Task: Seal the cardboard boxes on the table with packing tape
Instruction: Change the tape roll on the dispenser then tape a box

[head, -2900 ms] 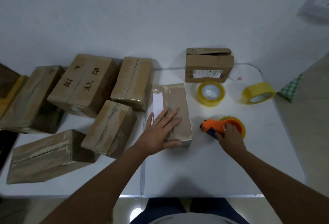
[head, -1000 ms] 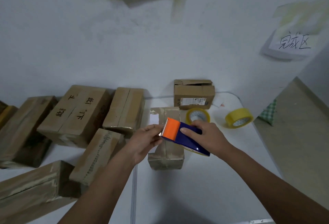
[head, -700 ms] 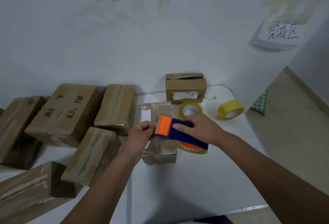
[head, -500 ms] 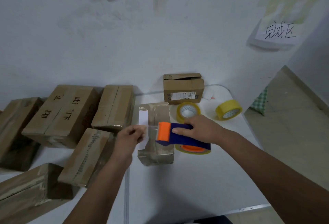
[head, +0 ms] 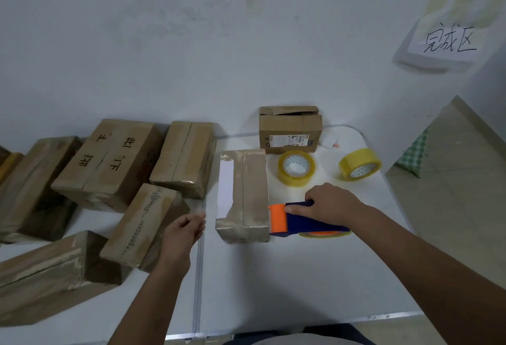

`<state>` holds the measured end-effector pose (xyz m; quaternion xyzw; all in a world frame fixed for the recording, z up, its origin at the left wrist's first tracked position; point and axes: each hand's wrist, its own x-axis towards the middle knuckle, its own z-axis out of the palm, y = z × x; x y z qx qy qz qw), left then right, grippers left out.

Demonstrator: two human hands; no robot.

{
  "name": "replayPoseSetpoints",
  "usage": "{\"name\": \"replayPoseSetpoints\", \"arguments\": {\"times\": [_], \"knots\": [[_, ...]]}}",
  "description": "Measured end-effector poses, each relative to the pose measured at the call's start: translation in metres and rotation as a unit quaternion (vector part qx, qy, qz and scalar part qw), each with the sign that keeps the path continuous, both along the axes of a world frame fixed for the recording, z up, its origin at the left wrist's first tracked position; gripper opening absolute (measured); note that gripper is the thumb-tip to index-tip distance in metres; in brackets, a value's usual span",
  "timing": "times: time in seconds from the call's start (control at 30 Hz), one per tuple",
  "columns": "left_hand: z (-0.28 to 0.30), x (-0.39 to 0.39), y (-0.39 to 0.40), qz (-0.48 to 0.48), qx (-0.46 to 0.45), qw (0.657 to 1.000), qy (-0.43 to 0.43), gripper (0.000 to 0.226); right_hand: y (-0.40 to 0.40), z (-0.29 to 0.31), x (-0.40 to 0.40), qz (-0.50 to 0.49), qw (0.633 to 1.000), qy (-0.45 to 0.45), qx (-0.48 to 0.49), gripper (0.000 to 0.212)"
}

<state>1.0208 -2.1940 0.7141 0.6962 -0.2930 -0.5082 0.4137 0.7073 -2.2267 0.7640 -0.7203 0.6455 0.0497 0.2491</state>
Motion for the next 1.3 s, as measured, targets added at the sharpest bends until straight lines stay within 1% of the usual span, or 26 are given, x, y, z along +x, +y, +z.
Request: {"name": "replayPoseSetpoints", "arguments": {"times": [0.1, 0.27, 0.4, 0.5, 0.6, 0.73, 0.8, 0.93, 1.0, 1.13, 1.3], "knots": [[-0.003, -0.007, 0.006, 0.017, -0.008, 1.0, -0.007, 0.021, 0.003, -0.004, -0.004, 0.002, 1.0, 0.003, -0.011, 0.077], [-0.009, -0.005, 0.009, 0.026, -0.017, 0.999, -0.038, 0.02, 0.007, -0.004, -0.004, 0.002, 1.0, -0.012, -0.021, 0.074], [-0.012, 0.001, 0.009, 0.03, -0.017, 0.998, -0.047, 0.022, 0.009, -0.003, -0.001, 0.006, 0.999, -0.033, 0.003, 0.077], [-0.014, 0.002, 0.007, 0.034, -0.018, 0.998, -0.049, 0.02, 0.009, -0.002, 0.001, 0.011, 0.999, -0.034, 0.008, 0.072], [-0.016, 0.003, 0.008, 0.036, -0.021, 0.998, -0.048, 0.021, 0.009, -0.003, -0.003, 0.019, 1.0, -0.018, -0.003, 0.066], [-0.02, 0.008, 0.011, 0.02, -0.033, 0.998, -0.055, 0.025, 0.008, -0.005, -0.014, 0.039, 0.999, 0.02, -0.033, 0.073], [-0.023, 0.008, 0.012, 0.017, -0.022, 0.998, -0.05, 0.026, 0.004, -0.005, -0.016, 0.044, 0.998, 0.026, -0.043, 0.071], [-0.028, 0.003, 0.016, 0.038, -0.007, 0.999, -0.022, 0.025, 0.0, -0.008, -0.012, 0.048, 0.998, 0.044, -0.028, 0.065], [-0.028, -0.002, 0.017, 0.04, -0.006, 0.999, -0.022, 0.022, 0.0, -0.01, -0.011, 0.046, 0.997, 0.052, -0.023, 0.064], [-0.029, -0.007, 0.016, 0.028, -0.008, 0.999, -0.038, 0.024, -0.001, -0.014, -0.011, 0.044, 0.997, 0.063, -0.033, 0.069], [-0.031, -0.016, 0.013, -0.001, 0.017, 0.998, -0.064, 0.034, -0.002, -0.023, -0.009, 0.035, 0.996, 0.079, -0.03, 0.075]]}}
